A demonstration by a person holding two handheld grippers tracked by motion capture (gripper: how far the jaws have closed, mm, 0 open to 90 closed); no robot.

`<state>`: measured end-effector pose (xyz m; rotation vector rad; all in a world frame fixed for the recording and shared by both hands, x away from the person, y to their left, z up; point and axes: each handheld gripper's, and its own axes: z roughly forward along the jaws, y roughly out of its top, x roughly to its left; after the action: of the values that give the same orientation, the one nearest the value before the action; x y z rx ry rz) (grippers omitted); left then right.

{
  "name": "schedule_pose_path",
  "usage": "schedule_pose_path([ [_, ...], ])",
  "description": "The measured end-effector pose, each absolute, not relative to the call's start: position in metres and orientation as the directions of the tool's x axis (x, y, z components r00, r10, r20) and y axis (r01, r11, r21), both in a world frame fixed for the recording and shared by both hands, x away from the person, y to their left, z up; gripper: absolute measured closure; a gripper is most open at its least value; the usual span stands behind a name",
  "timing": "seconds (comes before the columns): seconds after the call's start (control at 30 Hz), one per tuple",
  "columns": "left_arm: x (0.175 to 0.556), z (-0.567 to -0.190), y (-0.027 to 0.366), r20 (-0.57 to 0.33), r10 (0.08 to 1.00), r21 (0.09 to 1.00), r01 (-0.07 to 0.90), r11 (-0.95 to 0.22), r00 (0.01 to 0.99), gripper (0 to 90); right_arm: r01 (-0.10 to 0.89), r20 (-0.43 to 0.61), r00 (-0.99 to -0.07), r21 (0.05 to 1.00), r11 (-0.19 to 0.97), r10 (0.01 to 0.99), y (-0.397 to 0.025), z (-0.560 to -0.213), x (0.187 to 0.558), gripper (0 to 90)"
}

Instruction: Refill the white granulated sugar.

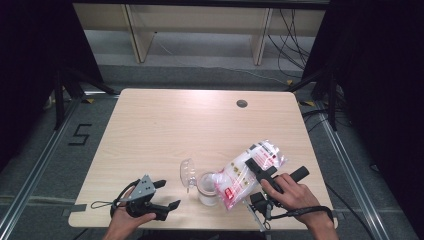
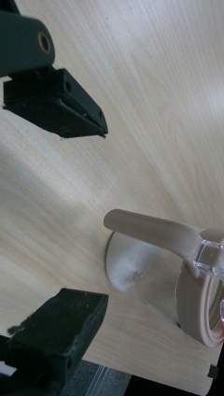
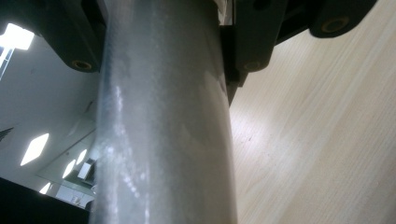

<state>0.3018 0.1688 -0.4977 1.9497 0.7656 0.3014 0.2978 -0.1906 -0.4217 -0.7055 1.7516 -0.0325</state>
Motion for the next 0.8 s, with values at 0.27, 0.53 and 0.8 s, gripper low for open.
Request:
schedule_pose_path([
  [0.27, 0.3017, -0.4979, 0.1685, -0.114, 0.626, 0.866, 0.387, -0.318, 0.771, 15.4, -0.439, -0.872, -0.128, -0.378, 0.815, -0.473, -0.1901, -0.4218, 0.2975, 61.0],
  [0.53, 0.3017, -0.4978, 0.1685, -0.115, 0.627, 0.867, 0.386, -0.315, 0.77, 15.4, -0.442, -0.872, -0.119, -0.382, 0.812, -0.475, -0.1903, -0.4222, 0.2978, 61.5],
  [0.8, 0.3014, -0.4978, 0.1678, -0.122, 0.628, 0.87, 0.388, -0.305, 0.768, 15.4, -0.438, -0.87, -0.115, -0.389, 0.81, -0.48, -0.1891, -0.4227, 0.297, 62.3],
])
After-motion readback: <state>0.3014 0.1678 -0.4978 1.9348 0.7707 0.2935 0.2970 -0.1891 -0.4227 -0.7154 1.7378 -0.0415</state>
